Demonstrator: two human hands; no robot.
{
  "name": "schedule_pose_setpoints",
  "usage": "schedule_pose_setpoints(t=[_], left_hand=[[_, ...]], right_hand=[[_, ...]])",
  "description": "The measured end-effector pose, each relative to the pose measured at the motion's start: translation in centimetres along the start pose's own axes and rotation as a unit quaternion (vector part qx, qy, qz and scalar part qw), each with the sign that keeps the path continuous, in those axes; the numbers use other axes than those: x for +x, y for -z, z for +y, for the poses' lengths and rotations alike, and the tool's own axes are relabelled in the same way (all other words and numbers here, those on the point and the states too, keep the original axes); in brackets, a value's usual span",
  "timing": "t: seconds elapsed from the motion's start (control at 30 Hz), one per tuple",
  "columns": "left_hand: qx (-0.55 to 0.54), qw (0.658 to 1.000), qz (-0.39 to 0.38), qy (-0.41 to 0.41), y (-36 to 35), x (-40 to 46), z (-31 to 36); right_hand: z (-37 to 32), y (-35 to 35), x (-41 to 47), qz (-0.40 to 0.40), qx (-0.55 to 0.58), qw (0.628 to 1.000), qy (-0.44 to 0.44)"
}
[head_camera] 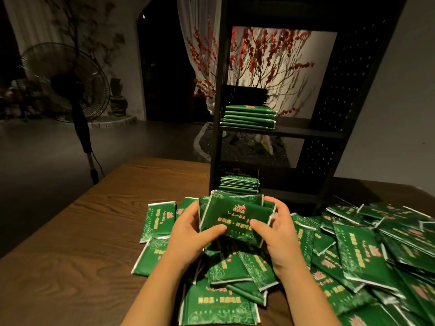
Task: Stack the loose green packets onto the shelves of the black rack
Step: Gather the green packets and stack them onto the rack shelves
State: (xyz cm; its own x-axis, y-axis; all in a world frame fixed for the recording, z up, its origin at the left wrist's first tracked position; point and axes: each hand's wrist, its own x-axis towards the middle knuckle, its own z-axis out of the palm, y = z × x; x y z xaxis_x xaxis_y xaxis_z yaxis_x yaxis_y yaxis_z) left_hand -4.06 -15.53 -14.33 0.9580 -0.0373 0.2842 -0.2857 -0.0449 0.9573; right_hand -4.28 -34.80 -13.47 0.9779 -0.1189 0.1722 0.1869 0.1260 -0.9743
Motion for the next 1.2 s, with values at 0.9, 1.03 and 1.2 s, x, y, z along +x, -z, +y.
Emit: schedule_pose_setpoints(t=[0.9,1.03,1.2], left_hand=[[0.145,0.982,-0.042,-0.111,-0.6,-0.5,-1.0],[0.088,0.993,-0.062,-0.055,-0.7,-0.8,-0.5],[0.162,0.983,-0.083,0.0,-0.9,-0.9,-0.4]], right_hand=[[0.1,0.0,-1.0,-0.078,-0.305,0.943,0.109],[-0.4,0.2,-1.0,-0.076,-0.295,0.948,0.092],[-0.9,0.3,-1.2,-0.131,-0.294,0.947,-0.002]])
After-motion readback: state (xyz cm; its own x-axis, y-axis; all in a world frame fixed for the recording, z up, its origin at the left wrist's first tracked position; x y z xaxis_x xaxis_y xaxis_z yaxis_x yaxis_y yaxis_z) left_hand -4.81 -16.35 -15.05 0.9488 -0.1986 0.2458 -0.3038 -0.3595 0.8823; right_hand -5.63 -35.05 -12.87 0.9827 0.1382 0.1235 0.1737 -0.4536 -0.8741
